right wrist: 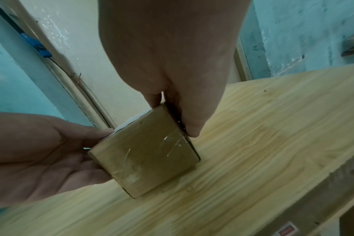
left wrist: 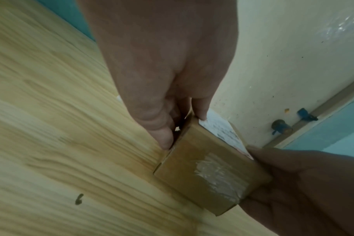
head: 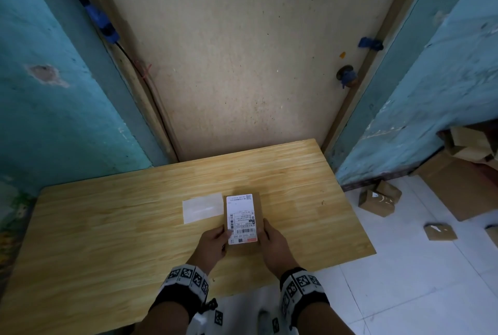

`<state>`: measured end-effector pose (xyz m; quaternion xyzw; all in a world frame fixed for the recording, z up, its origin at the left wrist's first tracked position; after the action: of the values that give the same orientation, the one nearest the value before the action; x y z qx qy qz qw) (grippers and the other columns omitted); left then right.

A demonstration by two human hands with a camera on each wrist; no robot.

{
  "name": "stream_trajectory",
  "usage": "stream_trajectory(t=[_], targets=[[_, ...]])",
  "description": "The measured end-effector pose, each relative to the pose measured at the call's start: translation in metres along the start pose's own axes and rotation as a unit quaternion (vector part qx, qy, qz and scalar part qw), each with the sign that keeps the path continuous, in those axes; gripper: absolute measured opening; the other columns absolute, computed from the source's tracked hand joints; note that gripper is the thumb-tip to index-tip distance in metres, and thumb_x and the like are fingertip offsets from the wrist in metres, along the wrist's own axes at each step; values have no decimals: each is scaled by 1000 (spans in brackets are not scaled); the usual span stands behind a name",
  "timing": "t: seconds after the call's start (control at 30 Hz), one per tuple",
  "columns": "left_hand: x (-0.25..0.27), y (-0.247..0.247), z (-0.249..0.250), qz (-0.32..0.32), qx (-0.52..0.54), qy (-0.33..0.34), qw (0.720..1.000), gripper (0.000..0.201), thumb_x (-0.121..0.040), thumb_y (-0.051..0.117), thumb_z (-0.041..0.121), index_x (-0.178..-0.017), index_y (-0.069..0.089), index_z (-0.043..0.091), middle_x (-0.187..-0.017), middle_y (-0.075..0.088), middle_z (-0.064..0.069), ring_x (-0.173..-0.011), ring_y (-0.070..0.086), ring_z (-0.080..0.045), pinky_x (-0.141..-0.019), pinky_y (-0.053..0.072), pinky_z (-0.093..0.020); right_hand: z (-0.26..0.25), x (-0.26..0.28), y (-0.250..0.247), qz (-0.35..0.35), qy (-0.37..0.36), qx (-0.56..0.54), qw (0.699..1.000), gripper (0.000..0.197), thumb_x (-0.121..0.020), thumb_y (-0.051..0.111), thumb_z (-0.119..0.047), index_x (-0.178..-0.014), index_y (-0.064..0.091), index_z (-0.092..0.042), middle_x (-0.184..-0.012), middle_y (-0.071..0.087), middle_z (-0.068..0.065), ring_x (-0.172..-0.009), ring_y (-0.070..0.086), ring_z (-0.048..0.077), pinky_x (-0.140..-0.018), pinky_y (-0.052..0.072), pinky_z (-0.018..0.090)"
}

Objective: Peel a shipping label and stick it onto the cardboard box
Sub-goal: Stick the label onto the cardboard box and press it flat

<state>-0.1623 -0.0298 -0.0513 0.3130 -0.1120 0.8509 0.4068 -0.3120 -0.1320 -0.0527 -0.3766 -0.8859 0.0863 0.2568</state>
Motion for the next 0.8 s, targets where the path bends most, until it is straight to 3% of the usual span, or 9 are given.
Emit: stream_trajectory(t=[0.1, 0.17, 0.2, 0.23, 0.27, 0.37, 0.5, 0.6, 0.8], targets=[[-3, -1, 5, 6, -26, 23, 999, 26, -100, 50, 7, -120, 67, 3, -73, 63, -8, -51, 46, -11, -50, 36, -20, -2, -9, 5, -4, 1, 2, 1000, 49, -106, 32, -39, -147, 46, -16, -130, 67, 1, -114, 64, 13, -100, 52, 33], [-3, 0, 10, 0, -36, 42, 998, 30, -102, 44, 2, -126, 61, 4, -88, 70, -13, -54, 54, -5, -50, 48, -18, -10, -14, 6, -12, -16, 5, 1000, 42, -107, 30, -32, -142, 49, -17, -128, 67, 0, -112, 64, 10, -98, 53, 28], [-3, 2, 11, -7, -35, 44, 998, 32, -102, 41, -1, -129, 58, 3, -105, 69, -19, -68, 59, -9, -62, 58, -25, -14, -15, 5, -16, -25, 8, 1000, 39, -107, 30, -30, -138, 52, -19, -126, 68, -2, -110, 64, 7, -94, 53, 23], [-2, 2, 12, -10, -32, 45, 998, 33, -102, 38, -3, -130, 55, 2, -118, 65, -21, -85, 60, -15, -81, 58, -35, -17, -18, 5, -18, -35, 10, 999, 38, -107, 30, -28, -136, 54, -21, -124, 69, -4, -109, 65, 5, -89, 51, 17], [-4, 2, 11, -10, -22, 48, 999, 34, -101, 37, -6, -130, 54, 2, -126, 61, -21, -98, 59, -20, -89, 54, -38, -21, -21, 5, -22, -41, 10, 999, 37, -107, 30, -28, -135, 54, -23, -123, 69, -5, -109, 65, 3, -86, 49, 12], [-14, -1, 8, -11, 0, 66, 998, 36, -101, 38, -7, -130, 52, 8, -129, 61, -15, -118, 57, -28, -86, 54, -23, -26, -30, 5, -28, -54, 4, 998, 37, -107, 31, -29, -134, 56, -24, -122, 70, -6, -108, 65, 0, -82, 48, 9], [-18, -8, 11, -29, -19, 105, 994, 40, -103, 39, 1, -136, 46, 22, -127, 63, 3, -120, 57, -15, -102, 44, -30, -28, -43, 7, -29, -56, -8, 998, 37, -107, 32, -28, -133, 58, -26, -120, 70, -8, -109, 65, 2, -86, 50, 13], [-19, -13, 7, -47, -28, 116, 992, 40, -102, 40, 1, -135, 46, 23, -126, 62, 9, -118, 59, -6, -97, 46, -20, -19, -48, 11, -50, -29, -25, 998, 38, -105, 34, -32, -131, 61, -28, -121, 73, -7, -111, 67, 10, -97, 54, 31], [-20, -21, 6, -69, -9, 90, 993, 41, -101, 44, 3, -139, 45, 18, -133, 62, -1, -119, 59, -8, -92, 51, -19, -17, -44, 9, -59, -21, -62, 996, 36, -107, 37, -32, -133, 62, -28, -122, 73, -8, -112, 67, 3, -97, 51, 24]])
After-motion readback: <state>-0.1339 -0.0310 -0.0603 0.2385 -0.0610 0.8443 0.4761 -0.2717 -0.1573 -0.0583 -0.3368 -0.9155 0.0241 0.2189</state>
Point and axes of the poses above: each hand's wrist, its own x-axis away from the middle knuckle, its own y-axis out of the palm, z = x × y, the point moved 1 cm from there along -x, towards the middle knuckle
